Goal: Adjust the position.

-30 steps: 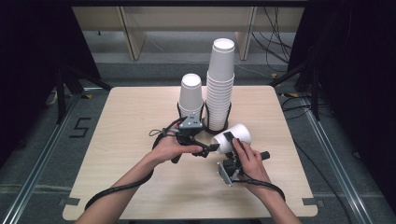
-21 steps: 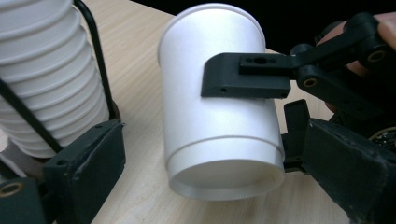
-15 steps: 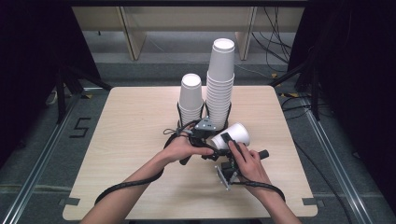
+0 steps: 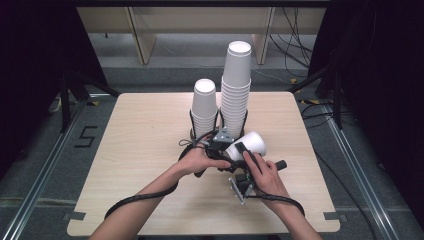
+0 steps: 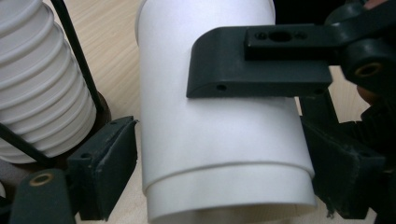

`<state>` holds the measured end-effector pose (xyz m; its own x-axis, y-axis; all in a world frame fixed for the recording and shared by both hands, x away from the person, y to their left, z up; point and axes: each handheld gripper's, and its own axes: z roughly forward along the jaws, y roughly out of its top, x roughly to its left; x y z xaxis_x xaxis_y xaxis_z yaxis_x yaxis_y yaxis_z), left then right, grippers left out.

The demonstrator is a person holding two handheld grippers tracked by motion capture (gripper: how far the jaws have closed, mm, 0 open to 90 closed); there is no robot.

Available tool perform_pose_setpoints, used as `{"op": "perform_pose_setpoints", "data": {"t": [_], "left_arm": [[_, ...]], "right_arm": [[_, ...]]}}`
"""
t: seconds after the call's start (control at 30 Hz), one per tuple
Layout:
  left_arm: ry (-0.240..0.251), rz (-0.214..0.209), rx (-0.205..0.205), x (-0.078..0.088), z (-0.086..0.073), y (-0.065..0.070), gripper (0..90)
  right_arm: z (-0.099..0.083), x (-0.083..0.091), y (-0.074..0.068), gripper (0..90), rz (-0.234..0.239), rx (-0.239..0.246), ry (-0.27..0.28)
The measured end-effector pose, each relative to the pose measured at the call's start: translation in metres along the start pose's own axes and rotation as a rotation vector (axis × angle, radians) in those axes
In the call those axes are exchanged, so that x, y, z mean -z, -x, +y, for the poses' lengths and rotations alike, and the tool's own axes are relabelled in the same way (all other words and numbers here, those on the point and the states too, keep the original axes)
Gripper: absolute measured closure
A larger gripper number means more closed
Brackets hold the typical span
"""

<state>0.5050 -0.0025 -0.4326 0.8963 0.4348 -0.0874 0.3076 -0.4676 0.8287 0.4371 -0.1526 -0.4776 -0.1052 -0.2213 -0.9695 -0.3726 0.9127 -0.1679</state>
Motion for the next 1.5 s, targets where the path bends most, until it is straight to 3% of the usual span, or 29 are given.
{"op": "perform_pose_setpoints", "data": {"t": [0.13, 0.17, 0.5, 0.6, 0.67, 0.7, 0.77, 0.83, 0.87, 0.9, 0.97, 1.0, 1.07, 1.1, 1.13, 1.17, 1.2, 1.23, 1.27, 1.3, 1.33, 1.37, 1.4, 1.43, 1.47, 1.5], "left_arm": [[0.016, -0.002, 0.003, 0.000, 0.001, 0.000, 18.8], [0.016, 0.000, 0.003, 0.000, 0.001, 0.000, 18.9], [0.025, 0.002, -0.019, 0.001, -0.001, 0.000, 21.1], [0.028, 0.004, -0.027, 0.001, -0.002, 0.000, 21.6], [0.034, 0.009, -0.041, 0.000, -0.002, 0.001, 21.8], [0.033, 0.007, -0.045, 0.000, -0.002, 0.001, 21.8], [0.032, 0.006, -0.045, 0.000, -0.003, 0.002, 21.8], [0.040, 0.014, -0.040, 0.000, -0.003, 0.001, 21.9], [0.050, 0.010, -0.036, -0.001, -0.004, 0.000, 21.9], [0.053, 0.016, -0.035, 0.000, -0.004, -0.001, 21.9], [0.066, 0.029, -0.027, 0.001, -0.005, -0.002, 21.9], [0.071, 0.028, -0.022, 0.002, -0.005, -0.003, 21.9], [0.094, 0.034, -0.008, 0.003, -0.005, -0.003, 21.9], [0.089, 0.039, -0.015, 0.003, -0.006, -0.004, 21.8], [0.092, 0.046, -0.015, 0.004, -0.006, -0.005, 21.9], [0.094, 0.051, -0.014, 0.005, -0.007, -0.007, 21.8], [0.096, 0.055, -0.011, 0.005, -0.007, -0.008, 21.8], [0.101, 0.060, -0.005, 0.006, -0.008, -0.009, 21.8], [0.094, 0.061, -0.006, 0.007, -0.009, -0.011, 21.8], [0.102, 0.066, 0.000, 0.008, -0.010, -0.012, 21.8], [0.113, 0.066, 0.004, 0.008, -0.011, -0.013, 21.8], [0.112, 0.075, 0.009, 0.010, -0.011, -0.013, 21.8], [0.117, 0.077, 0.004, 0.011, -0.012, -0.014, 21.8], [0.120, 0.082, 0.007, 0.012, -0.013, -0.015, 21.8], [0.123, 0.087, 0.006, 0.013, -0.014, -0.016, 21.8], [0.124, 0.090, 0.010, 0.013, -0.015, -0.017, 21.8]], "right_arm": [[0.001, 0.001, -0.001, 21.2, -0.006, -0.029, -0.007], [0.002, 0.000, 0.001, 21.2, -0.013, -0.001, 0.009], [0.001, 0.000, 0.000, 19.7, -0.019, 0.005, 0.013], [0.000, 0.001, -0.002, 18.3, 0.011, -0.024, -0.013], [0.000, 0.000, -0.002, 14.5, 0.011, -0.009, 0.000], [0.000, -0.002, 0.002, 12.5, -0.001, 0.037, 0.027], [-0.002, -0.001, 0.001, 6.6, 0.013, 0.002, -0.004], [-0.003, -0.002, 0.003, 1.9, 0.000, 0.014, 0.014], [-0.004, -0.001, 0.005, 0.6, 0.016, 0.012, 0.012], [-0.004, -0.001, 0.005, 0.6, 0.016, 0.012, 0.012], [-0.005, 0.003, 0.003, 0.6, 0.034, -0.039, -0.020], [-0.006, 0.003, 0.003, 0.6, 0.023, -0.041, -0.006], [-0.008, 0.007, 0.004, 0.6, 0.025, -0.057, -0.026], [-0.010, 0.007, 0.008, 0.6, 0.013, -0.014, 0.005], [-0.012, 0.010, 0.009, 0.6, 0.012, -0.018, -0.006], [-0.015, 0.011, 0.009, 0.6, -0.004, -0.049, -0.001], [-0.018, 0.017, 0.005, 0.8, -0.006, -0.188, -0.023], [-0.018, 0.017, 0.005, 0.8, -0.006, -0.188, -0.023], [-0.021, 0.019, 0.005, 0.9, -0.012, -0.229, -0.018], [-0.028, 0.024, 0.005, 1.4, -0.011, -0.321, -0.035], [-0.032, 0.025, 0.006, 1.7, -0.006, -0.365, -0.035], [-0.032, 0.025, 0.006, 1.7, -0.006, -0.365, -0.035], [-0.036, 0.027, 0.006, 1.8, -0.006, -0.444, -0.041], [-0.044, 0.031, 0.007, 1.8, 0.007, -0.611, -0.059], [-0.044, 0.031, 0.007, 1.8, 0.007, -0.611, -0.059], [-0.047, 0.032, 0.005, 1.7, 0.022, -0.727, -0.074]]}}
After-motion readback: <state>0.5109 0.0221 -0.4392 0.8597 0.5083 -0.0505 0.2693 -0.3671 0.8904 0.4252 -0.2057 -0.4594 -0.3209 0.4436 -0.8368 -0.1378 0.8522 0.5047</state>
